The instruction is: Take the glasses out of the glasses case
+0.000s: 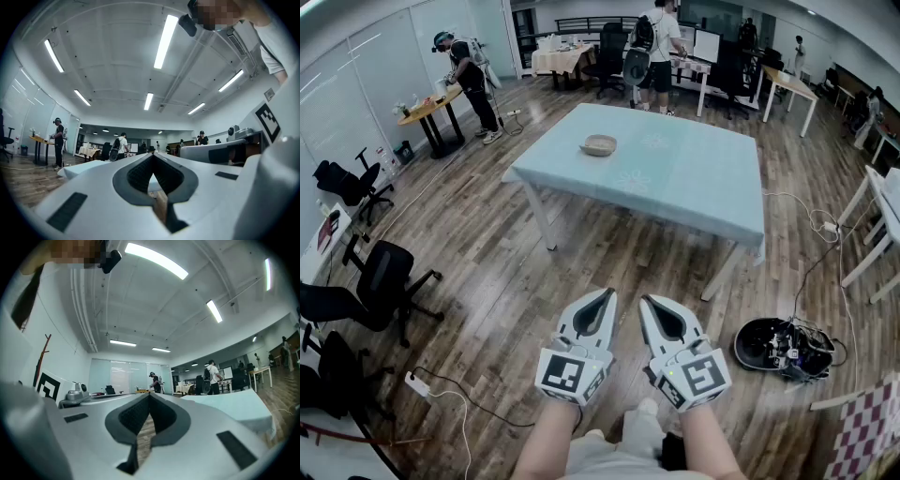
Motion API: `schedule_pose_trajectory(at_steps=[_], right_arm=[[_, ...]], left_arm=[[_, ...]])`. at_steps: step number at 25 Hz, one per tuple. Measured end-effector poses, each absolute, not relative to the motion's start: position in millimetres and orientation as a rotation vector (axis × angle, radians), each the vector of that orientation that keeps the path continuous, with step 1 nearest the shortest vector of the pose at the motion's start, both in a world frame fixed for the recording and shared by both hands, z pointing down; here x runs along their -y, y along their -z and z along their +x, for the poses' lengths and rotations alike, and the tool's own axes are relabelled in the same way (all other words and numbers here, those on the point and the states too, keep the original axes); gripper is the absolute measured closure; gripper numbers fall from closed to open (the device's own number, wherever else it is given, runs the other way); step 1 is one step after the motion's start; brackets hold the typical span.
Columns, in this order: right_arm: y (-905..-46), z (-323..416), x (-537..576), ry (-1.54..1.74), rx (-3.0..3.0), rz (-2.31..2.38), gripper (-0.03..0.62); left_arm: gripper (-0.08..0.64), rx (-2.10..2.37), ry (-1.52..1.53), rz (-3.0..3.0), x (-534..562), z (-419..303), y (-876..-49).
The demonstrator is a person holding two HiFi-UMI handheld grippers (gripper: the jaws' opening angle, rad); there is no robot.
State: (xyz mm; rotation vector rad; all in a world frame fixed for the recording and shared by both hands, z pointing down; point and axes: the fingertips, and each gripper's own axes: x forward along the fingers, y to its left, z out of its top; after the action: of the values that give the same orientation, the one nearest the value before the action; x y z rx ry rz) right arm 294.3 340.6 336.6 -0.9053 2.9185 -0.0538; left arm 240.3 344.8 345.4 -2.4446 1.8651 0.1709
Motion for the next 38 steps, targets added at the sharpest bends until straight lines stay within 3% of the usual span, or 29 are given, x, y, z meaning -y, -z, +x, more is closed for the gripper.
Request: schedule_pose_trajectory(at_steps=[18, 38], right_arm=[[-322, 254, -474, 0.029, -2.868, -1.035, 0.583], [-312, 213, -381, -0.078, -2.939, -0.918, 0.583]], left_arm=[[0.551, -1.770, -0.219, -2.454, -473, 202, -316], [0.551, -1.795, -0.241, -2.402, -375, 165, -304]])
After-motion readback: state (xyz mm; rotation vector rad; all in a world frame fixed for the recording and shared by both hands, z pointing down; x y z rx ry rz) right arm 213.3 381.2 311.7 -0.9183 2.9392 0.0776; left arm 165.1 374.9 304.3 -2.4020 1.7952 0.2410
